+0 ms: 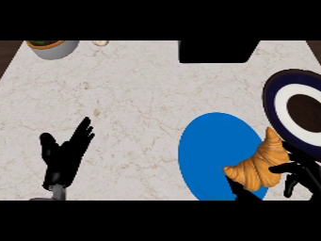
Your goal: Pick the croissant from the plate and place it in the plate
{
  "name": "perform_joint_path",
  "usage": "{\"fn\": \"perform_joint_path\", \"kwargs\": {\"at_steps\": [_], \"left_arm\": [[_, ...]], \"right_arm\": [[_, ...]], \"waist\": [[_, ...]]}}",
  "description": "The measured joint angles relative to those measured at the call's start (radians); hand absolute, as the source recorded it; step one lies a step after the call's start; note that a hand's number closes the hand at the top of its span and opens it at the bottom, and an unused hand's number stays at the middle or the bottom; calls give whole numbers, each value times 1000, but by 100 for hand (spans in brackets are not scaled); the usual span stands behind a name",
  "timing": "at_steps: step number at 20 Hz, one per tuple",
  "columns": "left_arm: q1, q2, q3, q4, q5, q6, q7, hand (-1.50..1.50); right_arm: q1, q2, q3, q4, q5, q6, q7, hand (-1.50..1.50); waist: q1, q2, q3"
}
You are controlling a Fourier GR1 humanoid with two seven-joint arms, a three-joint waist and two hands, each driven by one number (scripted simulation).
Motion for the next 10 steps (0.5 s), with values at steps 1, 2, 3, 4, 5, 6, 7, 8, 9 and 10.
{"fn": "perform_joint_path", "kwargs": {"at_steps": [1,2,3,4,5,6,7,8,9,10], "left_arm": [[-4,-4,-7,-15,-4,6,17,0],[-9,-7,-8,-16,-9,13,21,0],[-5,-5,-5,-15,-9,10,18,0],[-9,-7,-5,-5,-11,9,12,0],[-5,-7,-5,6,-12,3,0,0],[-13,-9,-3,8,-12,4,5,0],[-3,-11,-9,1,-18,5,2,0],[4,-6,-7,-2,-17,-2,-4,0],[7,-7,-8,5,-17,-8,-14,0],[9,-8,-9,4,-17,-10,-16,0]], "right_arm": [[-11,-14,-30,6,-60,-12,-20,150],[-18,-21,-57,27,-115,-36,-52,150],[-36,-42,-103,41,-173,-42,-73,150],[-55,-66,-153,59,-231,-42,-94,150],[-69,-81,-192,97,-284,-53,-133,150],[-86,-89,-225,137,-324,-61,-167,150],[-114,-106,-272,169,-362,-62,-184,150],[-132,-124,-318,194,-404,-62,-206,150],[-167,-135,-363,235,-434,-68,-220,150],[-208,-152,-408,281,-468,-70,-236,150]], "waist": [[2,0,0],[2,0,0],[4,1,1],[4,1,1],[4,1,0],[5,2,0],[7,2,1],[8,2,1],[10,3,0],[12,3,1]]}}
